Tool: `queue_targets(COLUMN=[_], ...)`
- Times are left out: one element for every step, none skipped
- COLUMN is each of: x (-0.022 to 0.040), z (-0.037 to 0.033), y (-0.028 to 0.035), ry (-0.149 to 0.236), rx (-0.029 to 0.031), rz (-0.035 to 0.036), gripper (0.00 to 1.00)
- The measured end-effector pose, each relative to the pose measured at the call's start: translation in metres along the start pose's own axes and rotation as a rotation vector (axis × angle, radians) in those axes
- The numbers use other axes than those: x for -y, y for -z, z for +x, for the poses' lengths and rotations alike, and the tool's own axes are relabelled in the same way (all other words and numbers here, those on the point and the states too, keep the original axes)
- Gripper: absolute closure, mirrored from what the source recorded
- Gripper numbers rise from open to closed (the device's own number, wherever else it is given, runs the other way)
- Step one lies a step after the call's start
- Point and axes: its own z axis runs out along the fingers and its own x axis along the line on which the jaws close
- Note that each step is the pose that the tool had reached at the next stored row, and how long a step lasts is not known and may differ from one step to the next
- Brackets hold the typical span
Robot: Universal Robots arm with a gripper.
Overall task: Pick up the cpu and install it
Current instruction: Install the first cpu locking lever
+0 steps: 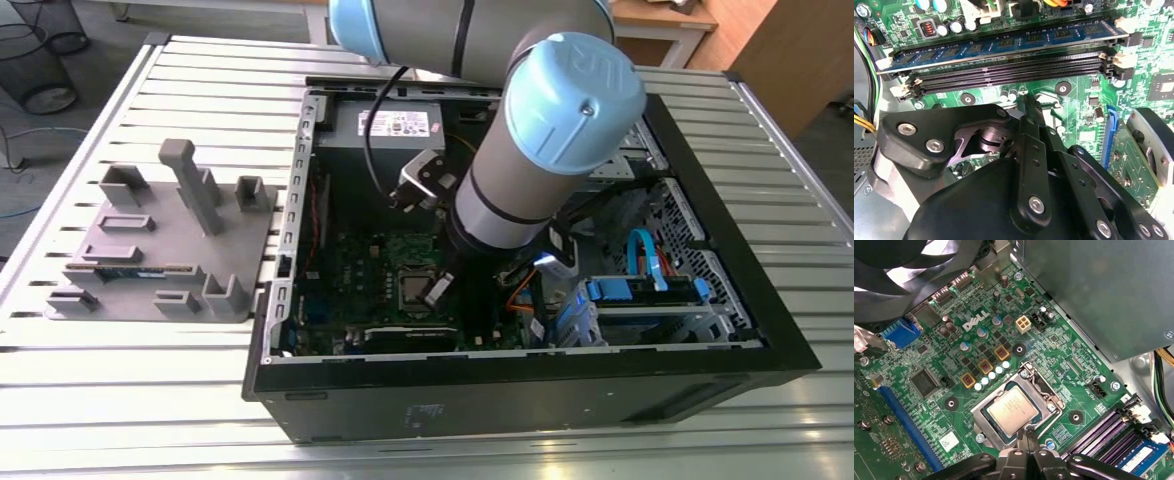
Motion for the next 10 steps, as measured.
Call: queue_targets(x=[0.0003,0.0007,0.0010,0.0013,0.0014,0.0019,0.0021,0.0020,0.0022,0.0023], z=[-0.0002,-0.0005,-0.0008,-0.0010,-0.0008,-0.0004,0.0000,0.0003,0.0008,0.0012], y=[0.0000,0.0000,0.0000,0.0001,0.0003,-0.0005,-0.0006,-0.0006,-0.0005,-0.0005], ry=[0.001,0.001,0.002,0.002,0.002,0.003,0.004,0.004,0.005,0.005], rx=[-0.0003,-0.0005,-0.0007,-0.0008,-0.0011,0.0005,0.0014,0.0023,0.0037,0.0049], rz=[0.0001,0.0002,0.0004,0.0006,0.0007,0.0000,-0.0006,-0.0011,-0.0021,-0.0031], gripper=[0.89,0.89,0.89,0.89,0.89,0.89,0.89,0.89,0.89,0.89])
